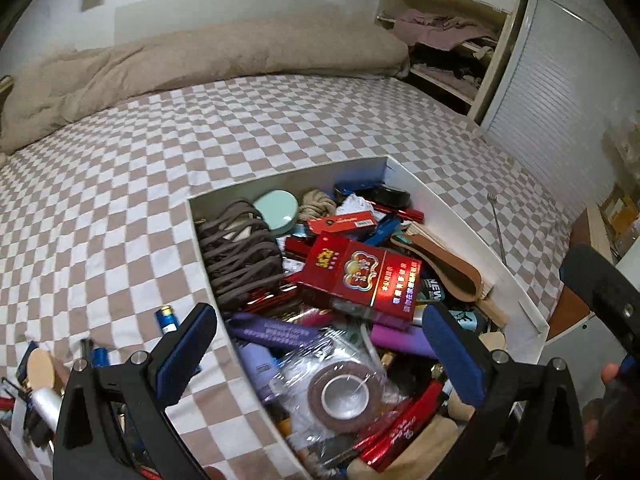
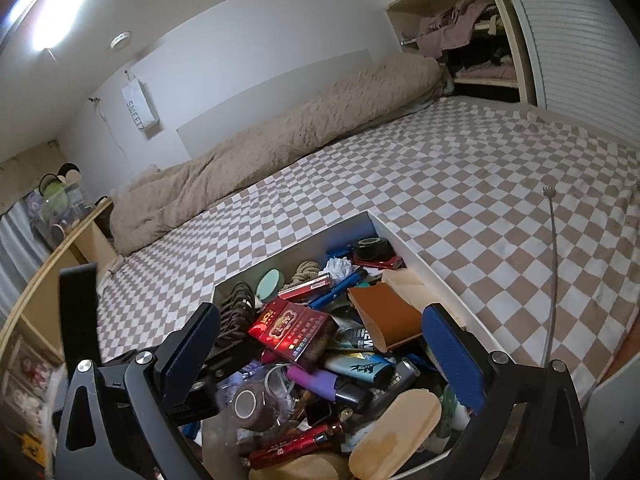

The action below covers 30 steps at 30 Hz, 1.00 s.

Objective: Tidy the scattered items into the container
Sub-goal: 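Move both tools back to the pile of lighters on the bed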

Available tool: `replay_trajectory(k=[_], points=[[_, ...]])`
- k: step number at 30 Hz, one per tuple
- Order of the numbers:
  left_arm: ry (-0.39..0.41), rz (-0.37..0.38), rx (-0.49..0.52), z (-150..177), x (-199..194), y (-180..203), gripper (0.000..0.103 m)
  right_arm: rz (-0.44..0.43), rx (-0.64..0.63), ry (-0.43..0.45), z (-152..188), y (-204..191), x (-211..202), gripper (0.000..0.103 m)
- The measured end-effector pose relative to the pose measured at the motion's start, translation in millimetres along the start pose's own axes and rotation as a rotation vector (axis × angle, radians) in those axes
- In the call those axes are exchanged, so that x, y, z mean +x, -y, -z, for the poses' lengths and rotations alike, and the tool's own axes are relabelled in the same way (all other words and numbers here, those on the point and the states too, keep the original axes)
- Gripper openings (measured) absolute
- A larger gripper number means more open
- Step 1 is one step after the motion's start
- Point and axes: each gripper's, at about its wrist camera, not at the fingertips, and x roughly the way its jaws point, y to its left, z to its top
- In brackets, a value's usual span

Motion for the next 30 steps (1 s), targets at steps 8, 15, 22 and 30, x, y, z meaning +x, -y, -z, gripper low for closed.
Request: replay_trajectory(k=[8,15,22,30], points=[[0.064,-0.027,-0.015,9,-32,-16,0.103,0.074,-0.010,0.038,5,-9,-9,0.101],[0.110,-0.081,-0.024,23,-54,-37,0.103,0.108,-0.051,0.044,16,-25,-11,0.101],[0.123,-0.102,-0.053,37,-68,-64,0.103,0.136,-0.104,0.039,33,-42,-13,0.101],[0.129,-0.132,-0.100,54,-83,-97,0.103,0.147,-0.135,0.002,51,-59,-8,0.101]])
